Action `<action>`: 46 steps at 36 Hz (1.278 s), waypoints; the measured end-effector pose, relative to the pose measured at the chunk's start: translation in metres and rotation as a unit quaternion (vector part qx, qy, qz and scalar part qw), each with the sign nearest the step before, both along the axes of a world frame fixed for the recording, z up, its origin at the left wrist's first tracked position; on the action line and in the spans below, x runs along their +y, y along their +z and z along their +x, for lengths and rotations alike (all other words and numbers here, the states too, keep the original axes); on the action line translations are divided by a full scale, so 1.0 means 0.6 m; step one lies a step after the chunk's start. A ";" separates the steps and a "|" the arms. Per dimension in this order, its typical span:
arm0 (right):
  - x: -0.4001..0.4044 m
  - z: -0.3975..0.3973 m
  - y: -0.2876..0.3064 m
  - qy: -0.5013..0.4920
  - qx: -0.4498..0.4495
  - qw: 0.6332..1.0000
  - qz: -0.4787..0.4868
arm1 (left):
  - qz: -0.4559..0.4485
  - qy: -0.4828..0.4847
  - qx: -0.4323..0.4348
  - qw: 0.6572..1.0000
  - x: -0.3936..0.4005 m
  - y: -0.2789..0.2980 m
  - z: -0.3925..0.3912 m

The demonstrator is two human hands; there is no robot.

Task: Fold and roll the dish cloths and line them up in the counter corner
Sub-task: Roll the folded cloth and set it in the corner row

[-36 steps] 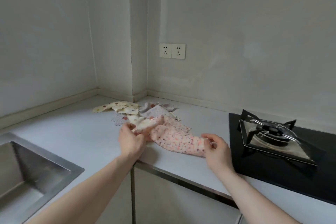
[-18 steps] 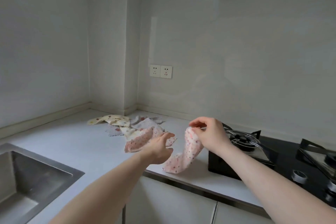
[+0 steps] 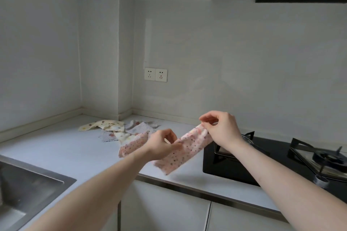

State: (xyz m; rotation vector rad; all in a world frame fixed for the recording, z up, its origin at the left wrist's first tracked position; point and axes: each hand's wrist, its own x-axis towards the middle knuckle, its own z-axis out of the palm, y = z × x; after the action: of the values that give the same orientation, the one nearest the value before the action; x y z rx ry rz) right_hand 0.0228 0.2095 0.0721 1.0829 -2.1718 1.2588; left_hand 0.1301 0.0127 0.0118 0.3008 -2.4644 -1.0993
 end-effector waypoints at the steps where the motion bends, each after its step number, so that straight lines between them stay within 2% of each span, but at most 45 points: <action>1: 0.004 0.000 0.002 0.005 -0.010 1.000 -0.010 | -0.008 0.000 -0.008 1.000 -0.003 0.006 0.004; 4: 0.012 0.002 0.009 0.010 -0.029 0.999 -0.031 | -0.017 -0.009 -0.028 0.999 -0.009 0.022 0.014; 14: 0.036 -0.008 0.029 0.023 -0.068 0.996 -0.051 | -0.076 -0.025 -0.002 0.997 0.003 0.047 0.013; 19: 0.042 0.000 0.039 0.100 -0.133 0.982 -0.088 | -0.034 -0.035 -0.014 0.999 0.019 0.052 0.007; 23: 0.043 0.007 0.041 0.139 -0.146 0.975 -0.097 | 0.087 -0.077 0.003 0.993 0.041 0.056 0.001; 27: 0.044 0.009 0.046 0.165 -0.140 0.971 -0.102 | 0.110 -0.122 -0.050 0.985 0.065 0.065 -0.002; 31: 0.046 0.007 0.050 0.166 -0.138 0.971 -0.101 | 0.088 -0.138 -0.080 0.983 0.084 0.065 -0.009; 36: 0.053 -0.002 0.045 0.121 -0.142 0.977 -0.105 | 0.051 -0.090 -0.014 0.995 0.090 0.066 -0.013; 40: 0.058 -0.015 0.034 0.078 -0.171 0.977 -0.095 | 0.041 -0.067 0.001 0.997 0.072 0.071 -0.004; 43: 0.063 -0.018 0.029 0.114 -0.237 0.964 -0.041 | -0.014 -0.052 0.042 0.998 0.061 0.074 0.003; 46: 0.059 -0.018 0.018 0.150 -0.291 0.943 0.056 | -0.097 -0.059 0.042 0.993 0.058 0.087 0.010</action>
State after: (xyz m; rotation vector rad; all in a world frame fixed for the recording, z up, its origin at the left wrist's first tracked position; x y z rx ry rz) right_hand 0.0120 0.2450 0.0828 1.2399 -2.5978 1.7931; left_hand 0.1360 0.0476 0.0642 0.0491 -2.5165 -0.8884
